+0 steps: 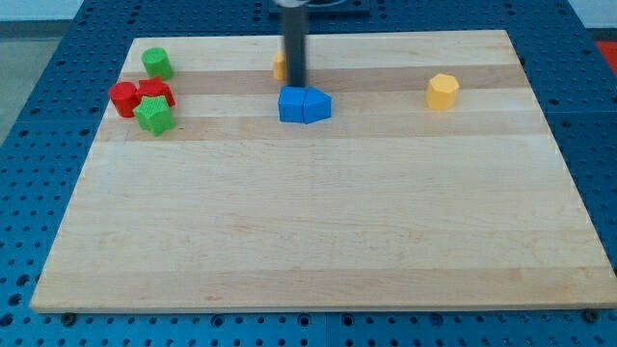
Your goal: Move the green star towards the top right
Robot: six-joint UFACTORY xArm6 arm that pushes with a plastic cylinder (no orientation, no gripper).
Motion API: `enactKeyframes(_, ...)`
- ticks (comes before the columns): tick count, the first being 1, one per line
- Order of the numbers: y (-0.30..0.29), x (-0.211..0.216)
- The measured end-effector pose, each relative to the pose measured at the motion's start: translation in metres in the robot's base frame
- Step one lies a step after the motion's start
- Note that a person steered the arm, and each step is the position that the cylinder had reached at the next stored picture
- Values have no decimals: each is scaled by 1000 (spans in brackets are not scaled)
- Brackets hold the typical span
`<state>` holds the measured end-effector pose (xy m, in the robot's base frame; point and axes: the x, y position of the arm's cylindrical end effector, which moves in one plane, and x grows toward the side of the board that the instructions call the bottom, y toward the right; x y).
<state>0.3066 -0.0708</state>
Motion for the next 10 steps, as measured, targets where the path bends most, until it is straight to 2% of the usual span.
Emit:
enactKeyframes(1, -22, 32)
enactKeyframes(2, -49, 94)
enactKeyframes(3, -159, 105)
enactKeyframes(4, -221, 98)
enactKeyframes(6, -125, 77)
enactKeyframes(7, -103, 79)
enactKeyframes(8, -199, 87)
enactKeyframes(9, -193, 47)
enactKeyframes(10, -119, 41)
